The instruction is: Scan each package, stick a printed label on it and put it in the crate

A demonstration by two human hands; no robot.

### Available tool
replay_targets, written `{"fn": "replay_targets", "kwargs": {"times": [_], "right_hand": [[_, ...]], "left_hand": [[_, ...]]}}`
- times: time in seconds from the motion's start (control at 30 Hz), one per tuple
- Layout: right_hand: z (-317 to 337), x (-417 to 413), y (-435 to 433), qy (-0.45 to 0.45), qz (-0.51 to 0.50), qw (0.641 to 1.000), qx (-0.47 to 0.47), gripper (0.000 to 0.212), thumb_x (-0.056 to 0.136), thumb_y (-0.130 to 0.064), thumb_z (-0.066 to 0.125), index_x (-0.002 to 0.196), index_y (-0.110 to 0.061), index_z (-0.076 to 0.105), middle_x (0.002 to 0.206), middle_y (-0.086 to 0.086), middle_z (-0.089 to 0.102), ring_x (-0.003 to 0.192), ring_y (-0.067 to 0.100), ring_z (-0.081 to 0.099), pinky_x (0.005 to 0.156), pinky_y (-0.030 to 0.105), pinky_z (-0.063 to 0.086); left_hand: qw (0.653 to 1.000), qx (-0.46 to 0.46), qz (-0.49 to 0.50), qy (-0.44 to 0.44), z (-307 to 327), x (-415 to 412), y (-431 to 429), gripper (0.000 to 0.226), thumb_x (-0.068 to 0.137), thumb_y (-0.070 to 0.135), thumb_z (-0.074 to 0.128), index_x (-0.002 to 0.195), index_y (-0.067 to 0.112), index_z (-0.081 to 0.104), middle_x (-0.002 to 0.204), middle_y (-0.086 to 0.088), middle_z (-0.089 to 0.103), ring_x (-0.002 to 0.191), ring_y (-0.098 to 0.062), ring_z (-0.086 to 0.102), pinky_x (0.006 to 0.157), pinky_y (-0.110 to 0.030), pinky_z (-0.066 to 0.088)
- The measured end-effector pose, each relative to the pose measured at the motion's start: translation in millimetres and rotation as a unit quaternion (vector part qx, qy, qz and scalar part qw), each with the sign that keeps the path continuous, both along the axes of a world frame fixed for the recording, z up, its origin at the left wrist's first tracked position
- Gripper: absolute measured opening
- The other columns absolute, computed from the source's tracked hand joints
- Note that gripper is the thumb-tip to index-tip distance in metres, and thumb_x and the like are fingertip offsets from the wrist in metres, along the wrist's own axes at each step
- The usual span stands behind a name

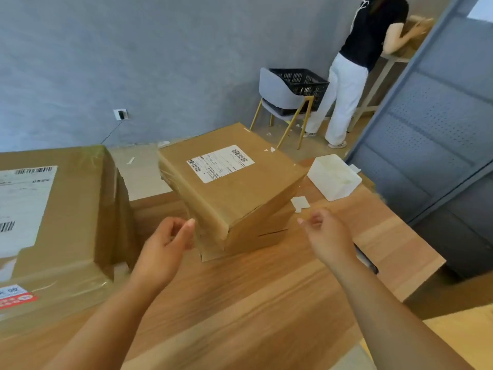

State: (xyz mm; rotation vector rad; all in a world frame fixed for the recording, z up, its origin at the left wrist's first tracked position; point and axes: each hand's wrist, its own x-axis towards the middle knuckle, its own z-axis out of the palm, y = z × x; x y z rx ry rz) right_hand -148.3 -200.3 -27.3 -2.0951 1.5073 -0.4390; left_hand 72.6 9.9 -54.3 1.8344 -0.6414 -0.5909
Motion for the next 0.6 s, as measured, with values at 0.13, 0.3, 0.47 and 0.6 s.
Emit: {"fn": "replay_targets", "kwargs": {"times": [0.13,0.3,0.47,0.6], "right_hand": [[5.7,33.4,-52.4,-0.121,0.019,0.992,-0.009,0.058,0.090,-0.046,0.057,0.136,-0.015,0.041,0.127,-0.005,0.048,0.101,-0.007,0.058,0.078,0.014,0.048],[17.9,63.8,-101.7,-0.158,0.080,0.983,0.052,0.053,0.094,-0.046,0.048,0.139,-0.018,0.040,0.129,-0.002,0.049,0.122,0.017,0.049,0.092,0.031,0.041],[19.7,66.0,-121.7,-0.111,0.166,0.976,0.086,0.025,0.095,-0.051,0.042,0.108,-0.032,0.053,0.092,-0.021,0.056,0.077,-0.003,0.049,0.060,0.017,0.032],[18.6,60.1,-123.4,-0.139,0.201,0.966,0.087,0.028,0.094,-0.046,0.048,0.091,-0.021,0.061,0.082,-0.003,0.061,0.070,0.007,0.054,0.053,0.020,0.034]], "left_hand": [[0.997,0.000,0.075,0.032,2.4,-8.2,-26.1,0.037,0.080,0.068,0.044,0.090,0.035,0.058,0.091,0.013,0.065,0.079,-0.005,0.065,0.073,-0.037,0.052],[0.990,-0.003,0.136,0.043,0.1,-37.4,-43.7,0.055,0.065,0.079,0.036,0.092,0.037,0.059,0.088,0.013,0.066,0.084,-0.003,0.062,0.070,-0.032,0.049],[0.983,-0.005,0.182,0.040,0.9,-63.5,-55.7,0.028,0.085,0.068,0.034,0.089,0.056,0.058,0.090,0.020,0.066,0.089,-0.003,0.061,0.071,-0.033,0.046],[0.986,-0.037,0.159,0.043,13.7,-78.7,-63.4,0.031,0.079,0.072,0.031,0.087,0.061,0.059,0.090,0.020,0.067,0.080,0.000,0.061,0.065,-0.031,0.045]]}}
